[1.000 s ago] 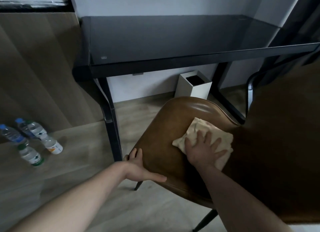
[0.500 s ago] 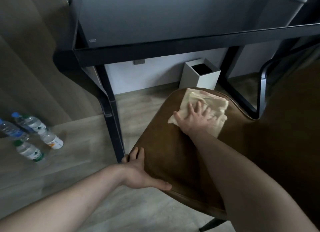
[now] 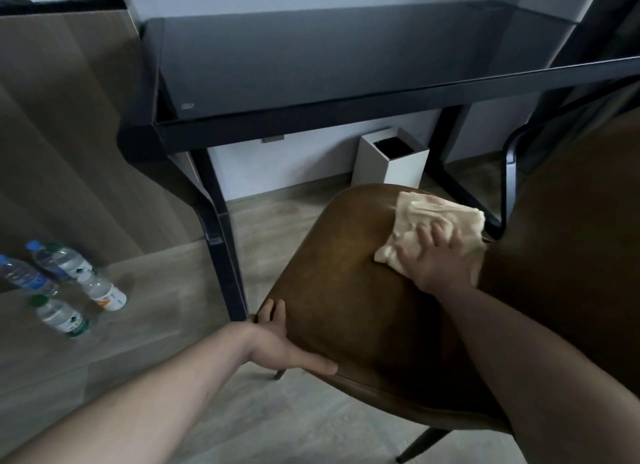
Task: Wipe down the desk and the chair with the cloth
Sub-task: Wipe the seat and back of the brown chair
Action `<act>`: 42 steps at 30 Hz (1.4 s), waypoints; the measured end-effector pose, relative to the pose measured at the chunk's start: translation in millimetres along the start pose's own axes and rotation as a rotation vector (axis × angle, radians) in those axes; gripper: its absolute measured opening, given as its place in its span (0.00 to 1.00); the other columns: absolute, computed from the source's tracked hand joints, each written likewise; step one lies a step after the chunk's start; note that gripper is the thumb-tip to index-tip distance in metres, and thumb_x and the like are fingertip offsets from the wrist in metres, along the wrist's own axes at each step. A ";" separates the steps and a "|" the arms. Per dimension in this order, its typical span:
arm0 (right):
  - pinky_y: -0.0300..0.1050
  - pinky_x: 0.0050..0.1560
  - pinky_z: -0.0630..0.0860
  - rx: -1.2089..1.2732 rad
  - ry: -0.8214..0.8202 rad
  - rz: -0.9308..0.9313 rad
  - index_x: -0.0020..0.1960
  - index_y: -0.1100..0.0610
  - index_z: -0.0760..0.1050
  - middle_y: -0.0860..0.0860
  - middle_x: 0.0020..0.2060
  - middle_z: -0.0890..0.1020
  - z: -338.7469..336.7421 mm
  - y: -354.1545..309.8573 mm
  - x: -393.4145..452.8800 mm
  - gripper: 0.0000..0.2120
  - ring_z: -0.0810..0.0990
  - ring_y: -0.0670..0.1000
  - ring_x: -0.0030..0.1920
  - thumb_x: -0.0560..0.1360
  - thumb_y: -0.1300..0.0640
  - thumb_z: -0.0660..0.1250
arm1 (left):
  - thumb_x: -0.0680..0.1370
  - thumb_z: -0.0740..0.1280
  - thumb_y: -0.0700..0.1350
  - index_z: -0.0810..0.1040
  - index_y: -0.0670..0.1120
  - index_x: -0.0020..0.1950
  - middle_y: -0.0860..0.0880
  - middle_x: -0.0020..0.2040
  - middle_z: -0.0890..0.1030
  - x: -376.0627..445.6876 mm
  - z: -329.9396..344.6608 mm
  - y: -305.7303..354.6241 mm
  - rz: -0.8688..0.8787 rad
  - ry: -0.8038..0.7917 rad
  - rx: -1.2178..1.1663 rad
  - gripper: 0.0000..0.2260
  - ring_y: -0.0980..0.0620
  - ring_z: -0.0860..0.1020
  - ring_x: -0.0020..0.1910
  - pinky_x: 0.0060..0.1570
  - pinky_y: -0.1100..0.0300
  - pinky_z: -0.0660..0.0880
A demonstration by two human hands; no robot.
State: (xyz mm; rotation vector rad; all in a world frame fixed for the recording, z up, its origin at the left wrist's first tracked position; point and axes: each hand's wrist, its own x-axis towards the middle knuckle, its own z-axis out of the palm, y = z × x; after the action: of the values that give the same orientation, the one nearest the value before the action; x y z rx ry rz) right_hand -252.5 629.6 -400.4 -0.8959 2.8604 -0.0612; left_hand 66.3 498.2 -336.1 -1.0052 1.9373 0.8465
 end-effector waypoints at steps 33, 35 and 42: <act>0.79 0.78 0.45 0.093 -0.104 0.041 0.86 0.39 0.47 0.45 0.87 0.46 -4.3 -9.6 -28.7 0.38 0.40 0.62 0.85 0.81 0.26 0.49 | 0.45 0.73 0.85 0.29 0.53 0.84 0.52 0.84 0.28 5.7 3.4 -0.6 0.006 0.024 -0.053 0.83 0.40 0.33 0.84 0.83 0.37 0.44; 0.81 0.77 0.43 0.114 -0.116 0.106 0.86 0.41 0.47 0.45 0.87 0.45 -5.5 -4.6 -34.8 0.38 0.37 0.64 0.85 0.81 0.27 0.49 | 0.45 0.73 0.85 0.29 0.53 0.84 0.52 0.84 0.28 5.8 4.4 -0.5 0.010 0.031 -0.063 0.83 0.40 0.33 0.84 0.84 0.37 0.44; 0.81 0.76 0.41 0.163 -0.172 0.062 0.86 0.39 0.43 0.44 0.87 0.43 4.9 -64.1 -73.9 0.36 0.34 0.68 0.84 0.82 0.30 0.47 | 0.46 0.72 0.85 0.30 0.52 0.85 0.52 0.85 0.30 7.9 3.5 -2.0 0.013 0.051 -0.029 0.82 0.41 0.35 0.85 0.84 0.39 0.45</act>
State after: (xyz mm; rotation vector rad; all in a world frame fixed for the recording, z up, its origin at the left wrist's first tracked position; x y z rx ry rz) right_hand -155.6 619.1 -390.8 -0.7430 2.6765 -0.1972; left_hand 66.2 497.4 -345.0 -1.0416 1.9819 0.8655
